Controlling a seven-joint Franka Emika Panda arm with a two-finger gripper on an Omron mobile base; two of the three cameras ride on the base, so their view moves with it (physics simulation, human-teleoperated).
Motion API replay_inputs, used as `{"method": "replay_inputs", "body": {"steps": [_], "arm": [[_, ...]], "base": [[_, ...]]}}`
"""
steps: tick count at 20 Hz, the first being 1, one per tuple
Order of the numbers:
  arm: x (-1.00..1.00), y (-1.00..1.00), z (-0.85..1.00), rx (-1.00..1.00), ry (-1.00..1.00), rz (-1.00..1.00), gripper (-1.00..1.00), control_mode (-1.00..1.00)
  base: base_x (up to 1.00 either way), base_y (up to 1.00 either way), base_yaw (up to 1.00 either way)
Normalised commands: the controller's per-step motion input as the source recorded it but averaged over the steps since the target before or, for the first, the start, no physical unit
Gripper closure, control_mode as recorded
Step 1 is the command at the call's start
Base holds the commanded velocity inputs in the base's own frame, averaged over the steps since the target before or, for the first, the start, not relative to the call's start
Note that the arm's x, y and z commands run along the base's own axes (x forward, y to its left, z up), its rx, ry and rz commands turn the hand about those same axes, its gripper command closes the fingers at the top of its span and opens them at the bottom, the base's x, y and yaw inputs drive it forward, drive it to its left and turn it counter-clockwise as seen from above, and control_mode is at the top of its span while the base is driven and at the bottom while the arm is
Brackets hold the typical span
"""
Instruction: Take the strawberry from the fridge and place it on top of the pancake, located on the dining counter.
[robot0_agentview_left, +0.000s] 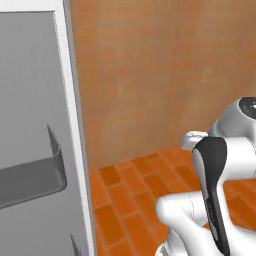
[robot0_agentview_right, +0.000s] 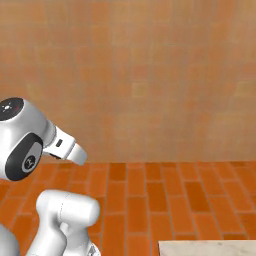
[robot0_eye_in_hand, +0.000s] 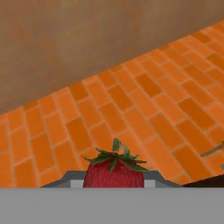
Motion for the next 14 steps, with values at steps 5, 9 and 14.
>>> {"method": "replay_inputs", "body": {"steps": [5,9,14], "arm": [[0.0,0.0,0.0,0.0,0.0,0.0,1.0,1.0],[0.0,0.0,0.0,0.0,0.0,0.0,1.0,1.0],[0.0,0.0,0.0,0.0,0.0,0.0,1.0,1.0]], "base": [[1.0,0.0,0.26],[1.0,-0.03,0.1],[1.0,0.0,-0.1]]}}
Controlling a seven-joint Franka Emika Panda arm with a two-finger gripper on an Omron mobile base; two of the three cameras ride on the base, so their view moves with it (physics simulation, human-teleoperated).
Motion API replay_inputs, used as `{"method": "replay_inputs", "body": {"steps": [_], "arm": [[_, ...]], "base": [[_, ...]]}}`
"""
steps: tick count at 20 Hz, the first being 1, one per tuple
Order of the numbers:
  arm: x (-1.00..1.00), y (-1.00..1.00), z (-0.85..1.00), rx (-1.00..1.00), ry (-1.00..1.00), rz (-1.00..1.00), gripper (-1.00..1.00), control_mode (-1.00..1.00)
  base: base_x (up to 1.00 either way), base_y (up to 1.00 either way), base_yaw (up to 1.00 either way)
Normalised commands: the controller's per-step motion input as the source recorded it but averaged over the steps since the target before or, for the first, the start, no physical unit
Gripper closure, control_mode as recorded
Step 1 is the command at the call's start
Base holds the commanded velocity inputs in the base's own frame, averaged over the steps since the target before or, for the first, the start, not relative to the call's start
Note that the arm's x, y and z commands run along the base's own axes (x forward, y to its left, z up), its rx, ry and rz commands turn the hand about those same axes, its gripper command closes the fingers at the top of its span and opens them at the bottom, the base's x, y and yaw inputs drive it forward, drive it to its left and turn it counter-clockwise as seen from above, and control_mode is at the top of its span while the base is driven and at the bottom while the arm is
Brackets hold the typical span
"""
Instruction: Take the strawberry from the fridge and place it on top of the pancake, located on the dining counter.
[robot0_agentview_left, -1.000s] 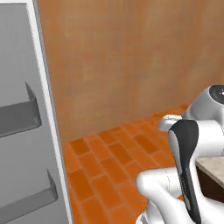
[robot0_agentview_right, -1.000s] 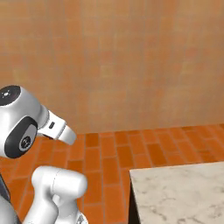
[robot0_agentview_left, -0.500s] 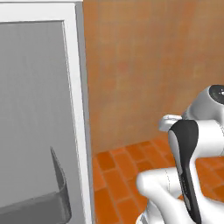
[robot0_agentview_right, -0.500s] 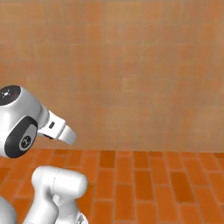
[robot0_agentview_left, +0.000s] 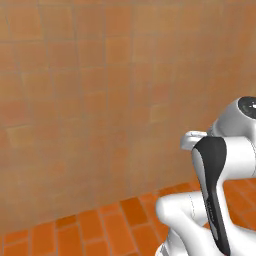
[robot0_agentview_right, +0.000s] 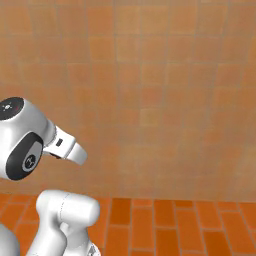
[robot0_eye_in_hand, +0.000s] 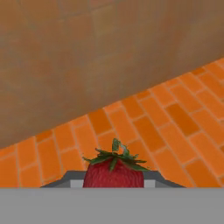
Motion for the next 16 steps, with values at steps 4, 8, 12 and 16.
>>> {"method": "replay_inputs", "body": {"steps": [4,8,12,16], "arm": [[0.0,0.0,0.0,0.0,0.0,0.0,1.0,1.0],[0.0,0.0,0.0,0.0,0.0,0.0,1.0,1.0],[0.0,0.0,0.0,0.0,0.0,0.0,1.0,1.0],[0.0,0.0,0.0,0.0,0.0,0.0,1.0,1.0]], "base": [[1.0,0.0,-0.36],[1.0,0.0,-0.61],[1.0,0.0,-0.67],[1.0,0.0,-0.66]]}}
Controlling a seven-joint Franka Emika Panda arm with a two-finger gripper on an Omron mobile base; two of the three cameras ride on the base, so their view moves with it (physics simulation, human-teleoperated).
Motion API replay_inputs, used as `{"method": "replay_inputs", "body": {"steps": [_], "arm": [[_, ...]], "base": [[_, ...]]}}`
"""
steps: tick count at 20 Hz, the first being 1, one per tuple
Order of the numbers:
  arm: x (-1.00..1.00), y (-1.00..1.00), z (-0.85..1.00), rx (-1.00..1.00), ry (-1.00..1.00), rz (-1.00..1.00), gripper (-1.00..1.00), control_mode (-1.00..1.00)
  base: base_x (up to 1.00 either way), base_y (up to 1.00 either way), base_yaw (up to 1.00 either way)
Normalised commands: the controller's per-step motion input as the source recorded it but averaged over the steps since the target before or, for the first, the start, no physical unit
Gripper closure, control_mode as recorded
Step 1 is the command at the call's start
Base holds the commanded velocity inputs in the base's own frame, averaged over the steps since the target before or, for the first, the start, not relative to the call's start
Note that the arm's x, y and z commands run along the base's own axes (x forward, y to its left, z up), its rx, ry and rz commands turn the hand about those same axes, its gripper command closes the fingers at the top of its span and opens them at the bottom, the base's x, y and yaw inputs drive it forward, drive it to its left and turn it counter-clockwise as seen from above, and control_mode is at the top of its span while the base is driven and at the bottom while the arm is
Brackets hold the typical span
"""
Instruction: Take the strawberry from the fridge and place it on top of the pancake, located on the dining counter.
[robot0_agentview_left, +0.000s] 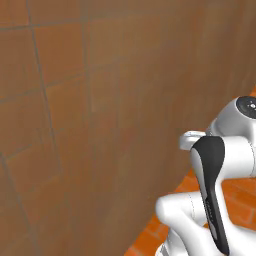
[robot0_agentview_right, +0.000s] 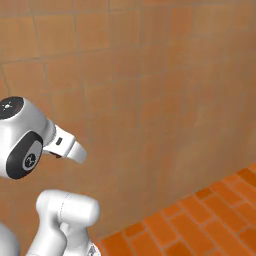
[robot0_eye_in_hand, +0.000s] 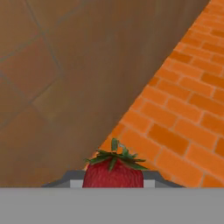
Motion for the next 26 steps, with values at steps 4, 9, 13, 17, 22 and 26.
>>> {"method": "replay_inputs", "body": {"steps": [4,9,13,17,22,26], "arm": [[0.0,0.0,0.0,0.0,0.0,0.0,1.0,1.0],[0.0,0.0,0.0,0.0,0.0,0.0,1.0,1.0],[0.0,0.0,0.0,0.0,0.0,0.0,1.0,1.0],[0.0,0.0,0.0,0.0,0.0,0.0,1.0,1.0],[0.0,0.0,0.0,0.0,0.0,0.0,1.0,1.0],[0.0,0.0,0.0,0.0,0.0,0.0,1.0,1.0]], "base": [[1.0,0.0,-0.65],[1.0,0.0,-0.67],[1.0,0.0,-0.65],[1.0,0.0,-0.62],[1.0,0.0,-0.61],[1.0,0.0,-0.61]]}}
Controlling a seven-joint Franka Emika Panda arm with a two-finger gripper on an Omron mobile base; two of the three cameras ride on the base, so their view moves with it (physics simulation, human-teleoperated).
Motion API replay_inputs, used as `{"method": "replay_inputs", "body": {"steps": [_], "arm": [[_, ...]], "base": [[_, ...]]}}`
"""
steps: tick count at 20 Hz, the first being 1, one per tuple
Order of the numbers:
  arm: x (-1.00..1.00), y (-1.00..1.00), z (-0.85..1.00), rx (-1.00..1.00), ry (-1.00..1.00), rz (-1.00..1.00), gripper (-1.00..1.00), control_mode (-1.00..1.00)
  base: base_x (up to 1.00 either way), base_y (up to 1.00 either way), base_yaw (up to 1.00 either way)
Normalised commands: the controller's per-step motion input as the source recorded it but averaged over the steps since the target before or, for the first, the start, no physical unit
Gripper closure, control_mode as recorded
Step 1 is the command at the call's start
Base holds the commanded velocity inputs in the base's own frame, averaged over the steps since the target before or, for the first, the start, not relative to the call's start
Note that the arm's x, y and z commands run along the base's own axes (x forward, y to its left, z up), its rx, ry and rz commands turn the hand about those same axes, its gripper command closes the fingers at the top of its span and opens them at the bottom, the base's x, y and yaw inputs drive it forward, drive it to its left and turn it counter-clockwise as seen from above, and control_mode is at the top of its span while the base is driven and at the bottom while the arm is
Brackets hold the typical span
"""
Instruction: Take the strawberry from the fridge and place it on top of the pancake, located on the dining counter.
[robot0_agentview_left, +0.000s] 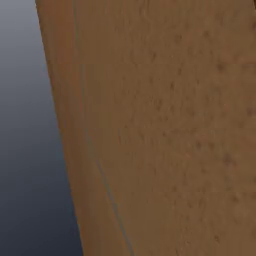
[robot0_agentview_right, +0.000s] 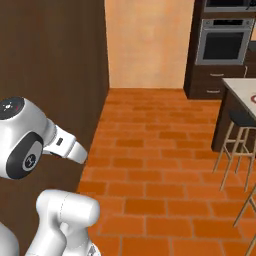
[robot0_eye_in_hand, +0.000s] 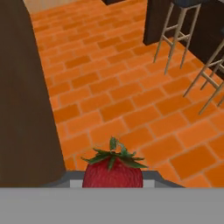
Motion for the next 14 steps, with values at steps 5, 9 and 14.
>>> {"method": "replay_inputs", "body": {"steps": [5,9,14], "arm": [[0.0,0.0,0.0,0.0,0.0,0.0,1.0,1.0],[0.0,0.0,0.0,0.0,0.0,0.0,1.0,1.0],[0.0,0.0,0.0,0.0,0.0,0.0,1.0,1.0]], "base": [[1.0,0.03,-0.6],[1.0,0.28,-0.56],[1.0,0.31,-0.54]]}}
